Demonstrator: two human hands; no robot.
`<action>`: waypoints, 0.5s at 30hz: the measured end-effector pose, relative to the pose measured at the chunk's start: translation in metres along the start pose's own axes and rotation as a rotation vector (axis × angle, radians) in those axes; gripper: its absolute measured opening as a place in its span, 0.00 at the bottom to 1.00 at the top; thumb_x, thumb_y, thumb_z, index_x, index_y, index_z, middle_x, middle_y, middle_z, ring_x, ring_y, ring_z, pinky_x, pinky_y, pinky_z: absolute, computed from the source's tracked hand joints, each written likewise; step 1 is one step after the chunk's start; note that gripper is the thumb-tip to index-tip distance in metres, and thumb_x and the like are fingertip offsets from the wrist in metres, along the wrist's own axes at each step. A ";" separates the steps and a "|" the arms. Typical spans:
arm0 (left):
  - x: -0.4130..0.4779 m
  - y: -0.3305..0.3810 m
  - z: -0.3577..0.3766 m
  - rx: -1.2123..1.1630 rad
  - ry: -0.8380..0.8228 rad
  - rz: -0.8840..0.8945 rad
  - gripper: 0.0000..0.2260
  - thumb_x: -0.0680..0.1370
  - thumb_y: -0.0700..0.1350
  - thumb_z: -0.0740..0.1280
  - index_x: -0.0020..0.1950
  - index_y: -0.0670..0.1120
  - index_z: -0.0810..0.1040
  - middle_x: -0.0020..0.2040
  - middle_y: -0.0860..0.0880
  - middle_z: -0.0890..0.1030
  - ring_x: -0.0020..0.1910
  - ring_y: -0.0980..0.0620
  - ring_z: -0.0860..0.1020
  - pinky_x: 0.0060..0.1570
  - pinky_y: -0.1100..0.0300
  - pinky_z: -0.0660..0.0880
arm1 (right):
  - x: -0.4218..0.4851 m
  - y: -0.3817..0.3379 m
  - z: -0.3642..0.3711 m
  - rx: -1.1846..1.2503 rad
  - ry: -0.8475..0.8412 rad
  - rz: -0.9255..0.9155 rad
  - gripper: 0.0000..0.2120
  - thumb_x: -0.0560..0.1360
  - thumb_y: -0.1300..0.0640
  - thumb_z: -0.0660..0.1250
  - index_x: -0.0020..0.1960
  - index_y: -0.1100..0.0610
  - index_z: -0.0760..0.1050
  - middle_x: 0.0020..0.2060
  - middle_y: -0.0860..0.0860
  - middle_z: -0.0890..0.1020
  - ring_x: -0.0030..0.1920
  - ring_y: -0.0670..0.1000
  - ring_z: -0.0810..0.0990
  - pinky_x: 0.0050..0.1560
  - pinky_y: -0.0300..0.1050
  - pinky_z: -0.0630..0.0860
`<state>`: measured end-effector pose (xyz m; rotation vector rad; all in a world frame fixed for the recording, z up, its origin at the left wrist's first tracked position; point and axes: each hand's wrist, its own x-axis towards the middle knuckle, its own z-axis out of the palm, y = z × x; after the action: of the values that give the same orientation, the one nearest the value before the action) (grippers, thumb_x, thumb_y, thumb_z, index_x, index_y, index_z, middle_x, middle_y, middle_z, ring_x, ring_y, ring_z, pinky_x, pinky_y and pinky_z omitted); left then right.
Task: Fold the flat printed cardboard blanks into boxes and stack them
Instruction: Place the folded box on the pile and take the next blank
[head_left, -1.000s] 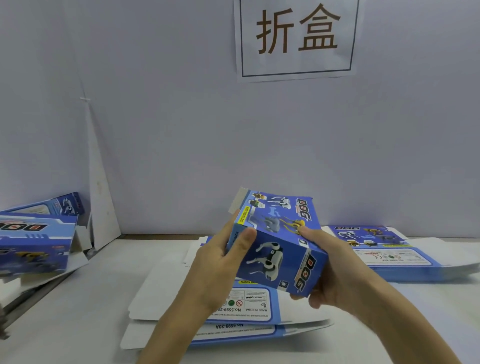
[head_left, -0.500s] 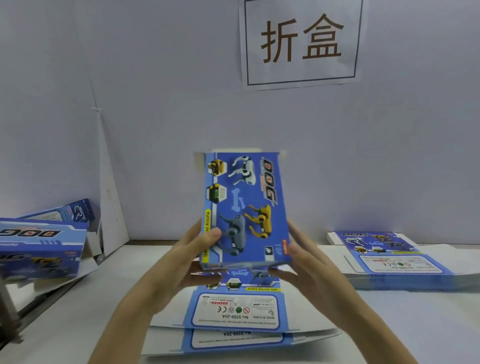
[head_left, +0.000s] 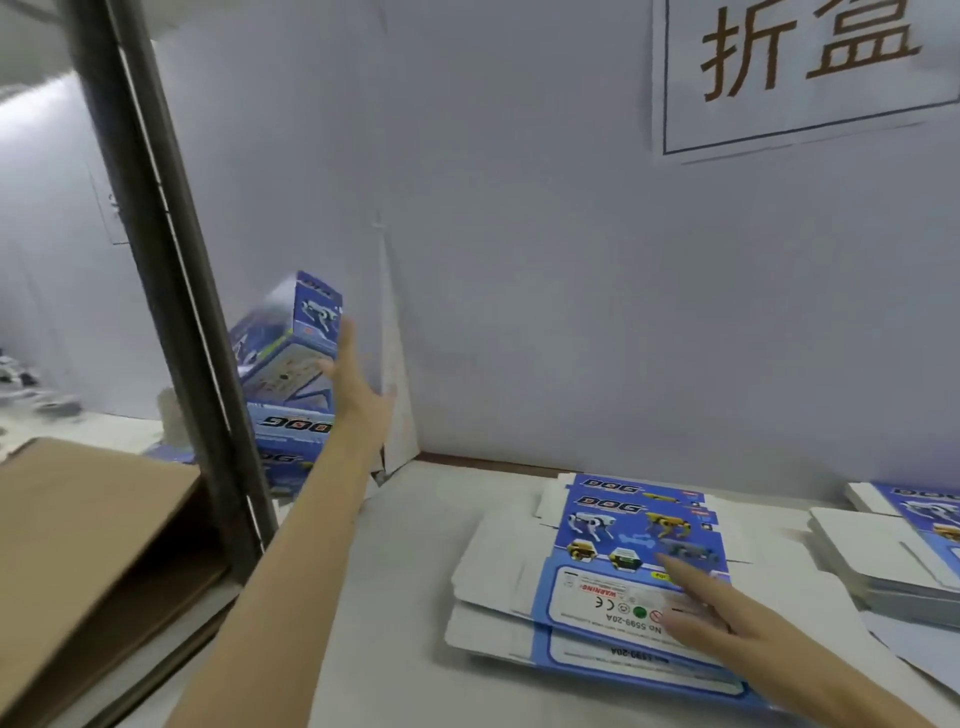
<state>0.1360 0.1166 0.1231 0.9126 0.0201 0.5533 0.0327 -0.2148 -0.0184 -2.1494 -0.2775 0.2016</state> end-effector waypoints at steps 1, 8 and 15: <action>-0.007 -0.014 0.004 0.231 -0.076 0.020 0.20 0.80 0.52 0.62 0.72 0.50 0.66 0.61 0.53 0.72 0.61 0.53 0.70 0.64 0.56 0.68 | 0.001 -0.008 0.001 -0.070 -0.012 -0.003 0.21 0.72 0.35 0.61 0.61 0.27 0.56 0.53 0.25 0.64 0.43 0.24 0.67 0.37 0.17 0.65; -0.118 -0.162 -0.010 1.550 -1.273 0.104 0.27 0.79 0.61 0.60 0.75 0.54 0.62 0.76 0.53 0.61 0.73 0.54 0.60 0.69 0.59 0.58 | -0.005 -0.020 -0.003 -0.452 0.003 -0.002 0.20 0.81 0.44 0.57 0.71 0.36 0.59 0.68 0.35 0.62 0.51 0.31 0.63 0.40 0.10 0.54; -0.150 -0.196 -0.029 1.735 -1.362 0.483 0.31 0.81 0.62 0.50 0.78 0.54 0.40 0.77 0.55 0.35 0.75 0.57 0.34 0.68 0.62 0.30 | 0.000 0.016 -0.014 -0.547 0.033 0.016 0.22 0.80 0.48 0.61 0.73 0.47 0.65 0.70 0.44 0.69 0.67 0.44 0.67 0.64 0.33 0.63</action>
<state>0.0874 -0.0260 -0.0746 2.8833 -1.1364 0.1099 0.0377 -0.2348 -0.0241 -2.6933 -0.3240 0.1057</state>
